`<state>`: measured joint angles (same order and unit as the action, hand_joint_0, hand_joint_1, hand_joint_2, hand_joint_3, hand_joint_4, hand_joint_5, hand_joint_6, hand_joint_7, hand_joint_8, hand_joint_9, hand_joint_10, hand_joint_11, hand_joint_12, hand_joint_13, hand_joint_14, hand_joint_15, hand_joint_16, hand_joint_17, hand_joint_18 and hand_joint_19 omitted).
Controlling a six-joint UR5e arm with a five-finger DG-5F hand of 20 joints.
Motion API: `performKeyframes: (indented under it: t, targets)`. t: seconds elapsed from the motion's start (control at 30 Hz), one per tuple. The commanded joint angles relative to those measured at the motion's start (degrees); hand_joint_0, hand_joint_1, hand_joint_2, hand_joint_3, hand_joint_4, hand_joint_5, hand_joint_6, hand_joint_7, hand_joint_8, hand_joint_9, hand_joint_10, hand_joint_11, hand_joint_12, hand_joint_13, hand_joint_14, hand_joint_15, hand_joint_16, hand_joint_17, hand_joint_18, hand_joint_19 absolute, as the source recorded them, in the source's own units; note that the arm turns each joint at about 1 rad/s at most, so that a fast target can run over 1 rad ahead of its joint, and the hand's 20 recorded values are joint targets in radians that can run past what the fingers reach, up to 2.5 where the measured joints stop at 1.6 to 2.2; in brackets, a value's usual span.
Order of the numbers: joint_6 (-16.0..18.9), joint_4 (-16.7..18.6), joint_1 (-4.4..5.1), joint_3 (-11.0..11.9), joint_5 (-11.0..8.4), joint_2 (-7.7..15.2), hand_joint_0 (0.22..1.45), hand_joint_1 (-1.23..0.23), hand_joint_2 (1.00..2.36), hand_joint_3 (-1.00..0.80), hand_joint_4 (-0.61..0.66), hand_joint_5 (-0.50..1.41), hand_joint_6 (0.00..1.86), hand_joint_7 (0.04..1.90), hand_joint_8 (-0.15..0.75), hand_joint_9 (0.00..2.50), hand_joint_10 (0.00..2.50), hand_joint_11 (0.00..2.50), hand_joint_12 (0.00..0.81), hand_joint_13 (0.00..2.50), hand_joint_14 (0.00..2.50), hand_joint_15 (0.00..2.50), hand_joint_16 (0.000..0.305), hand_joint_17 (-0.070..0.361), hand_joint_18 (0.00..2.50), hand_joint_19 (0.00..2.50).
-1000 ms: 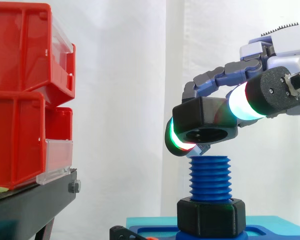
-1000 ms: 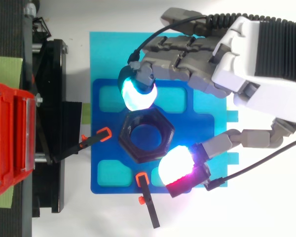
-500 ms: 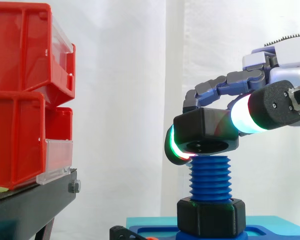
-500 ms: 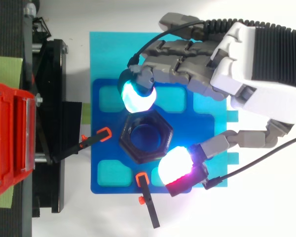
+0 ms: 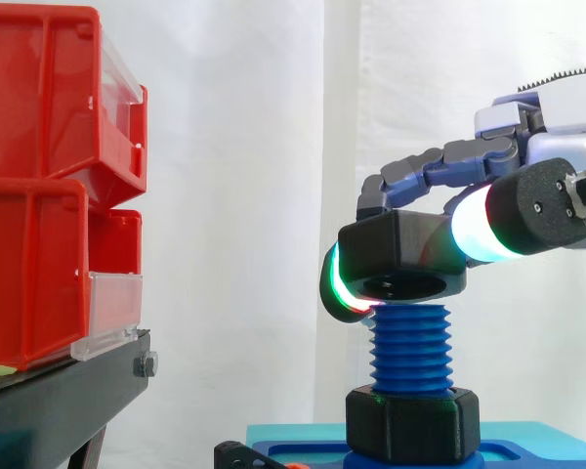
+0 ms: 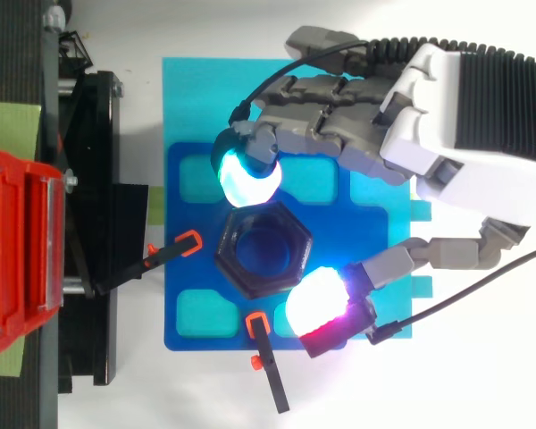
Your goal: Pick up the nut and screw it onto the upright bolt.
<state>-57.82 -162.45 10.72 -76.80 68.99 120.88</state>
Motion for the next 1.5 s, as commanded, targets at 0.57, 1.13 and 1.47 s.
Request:
performKeyframes:
  t: [0.57, 1.13, 1.47]
  targets:
    - [0.0, -0.4, -0.44, -0.2, 0.18, 0.3, 0.57, -0.64, 1.0, -0.5, 0.23, -0.13, 0.5, 1.26, 0.307, 0.71, 0.01, 0.47, 0.319, 0.49, 0.0, 0.02, 0.035, 0.079, 0.23, 0.01]
    - [0.0, -0.2, -0.09, -0.2, 0.18, 0.3, 0.57, -0.64, 1.0, -0.5, 0.22, -0.13, 0.5, 1.27, 0.31, 0.71, 0.01, 0.47, 0.318, 0.49, 0.0, 0.03, 0.035, 0.079, 0.23, 0.01]
    - [0.0, -0.5, 0.09, -0.3, 0.18, 0.3, 0.57, -0.64, 1.0, -0.5, 0.23, -0.13, 0.5, 1.26, 0.31, 0.71, 0.01, 0.46, 0.32, 0.49, 0.0, 0.02, 0.035, 0.08, 0.23, 0.01]
